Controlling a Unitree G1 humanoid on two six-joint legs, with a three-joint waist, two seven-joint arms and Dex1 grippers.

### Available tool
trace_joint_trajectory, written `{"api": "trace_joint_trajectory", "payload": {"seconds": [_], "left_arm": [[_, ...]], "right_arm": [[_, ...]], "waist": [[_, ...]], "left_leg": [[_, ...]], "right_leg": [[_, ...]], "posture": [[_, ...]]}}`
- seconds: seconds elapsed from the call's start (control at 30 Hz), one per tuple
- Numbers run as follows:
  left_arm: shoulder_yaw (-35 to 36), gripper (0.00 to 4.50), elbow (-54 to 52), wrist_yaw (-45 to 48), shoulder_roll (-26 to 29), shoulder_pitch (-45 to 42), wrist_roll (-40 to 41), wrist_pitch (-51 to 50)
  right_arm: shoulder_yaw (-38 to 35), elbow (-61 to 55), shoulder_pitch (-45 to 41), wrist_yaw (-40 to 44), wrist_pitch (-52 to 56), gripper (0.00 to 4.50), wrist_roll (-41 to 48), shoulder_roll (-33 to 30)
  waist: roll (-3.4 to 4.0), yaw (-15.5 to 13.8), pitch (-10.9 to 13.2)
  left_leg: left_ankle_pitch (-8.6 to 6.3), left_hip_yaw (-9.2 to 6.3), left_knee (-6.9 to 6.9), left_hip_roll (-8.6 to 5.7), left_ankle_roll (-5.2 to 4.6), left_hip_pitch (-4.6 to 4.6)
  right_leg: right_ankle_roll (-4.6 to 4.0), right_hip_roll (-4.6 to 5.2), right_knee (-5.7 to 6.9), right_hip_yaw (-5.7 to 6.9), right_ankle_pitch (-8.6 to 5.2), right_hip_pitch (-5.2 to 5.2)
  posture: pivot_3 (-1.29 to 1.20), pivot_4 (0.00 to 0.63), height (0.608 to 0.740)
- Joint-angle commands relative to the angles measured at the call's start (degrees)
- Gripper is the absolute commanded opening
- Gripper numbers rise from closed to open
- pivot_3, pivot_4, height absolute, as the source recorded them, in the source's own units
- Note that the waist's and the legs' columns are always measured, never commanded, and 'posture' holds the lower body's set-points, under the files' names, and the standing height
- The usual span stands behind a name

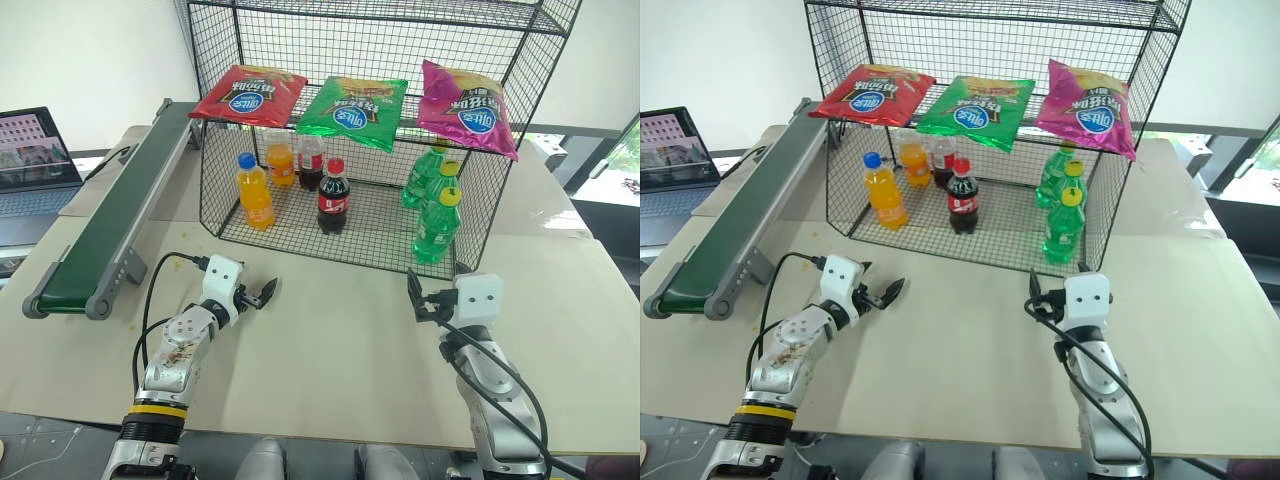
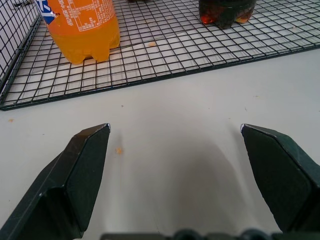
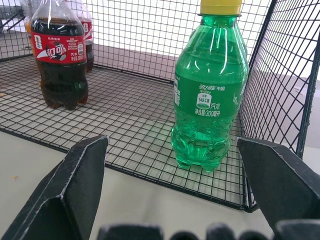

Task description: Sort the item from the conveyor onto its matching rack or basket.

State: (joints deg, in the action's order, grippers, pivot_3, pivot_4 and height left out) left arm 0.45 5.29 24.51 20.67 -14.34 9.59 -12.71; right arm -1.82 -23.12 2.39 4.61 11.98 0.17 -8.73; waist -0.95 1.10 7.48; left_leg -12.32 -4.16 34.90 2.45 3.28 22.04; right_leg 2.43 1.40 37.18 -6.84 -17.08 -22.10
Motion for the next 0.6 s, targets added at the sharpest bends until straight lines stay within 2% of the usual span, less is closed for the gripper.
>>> {"api": "trace_joint_trajectory", "payload": {"seconds": [0.03, 0.6], "left_arm": [[0.5, 4.45, -1.7, 0.8, -0.2, -0.6, 0.7, 0.3], [2.3, 4.45, -1.9, -0.1, -1.9, -0.4, 1.4, 0.8]], "right_arm": [[-0.3, -2.8, -0.2, 0.1, -1.1, 4.50, -0.2, -0.2], [-0.4, -2.5, -1.3, 1.1, -0.7, 4.50, -0.1, -0.8]], "waist": [[0.00, 0.0, 0.0], [0.00, 0.0, 0.0]], "left_leg": [[0.00, 0.00, 0.00, 0.00, 0.00, 0.00], [0.00, 0.00, 0.04, 0.00, -0.01, -0.01]], "right_leg": [[0.00, 0.00, 0.00, 0.00, 0.00, 0.00], [0.00, 0.00, 0.03, 0.00, 0.00, 0.02]], "posture": [[0.00, 0.150, 0.740], [0.00, 0.150, 0.740]]}}
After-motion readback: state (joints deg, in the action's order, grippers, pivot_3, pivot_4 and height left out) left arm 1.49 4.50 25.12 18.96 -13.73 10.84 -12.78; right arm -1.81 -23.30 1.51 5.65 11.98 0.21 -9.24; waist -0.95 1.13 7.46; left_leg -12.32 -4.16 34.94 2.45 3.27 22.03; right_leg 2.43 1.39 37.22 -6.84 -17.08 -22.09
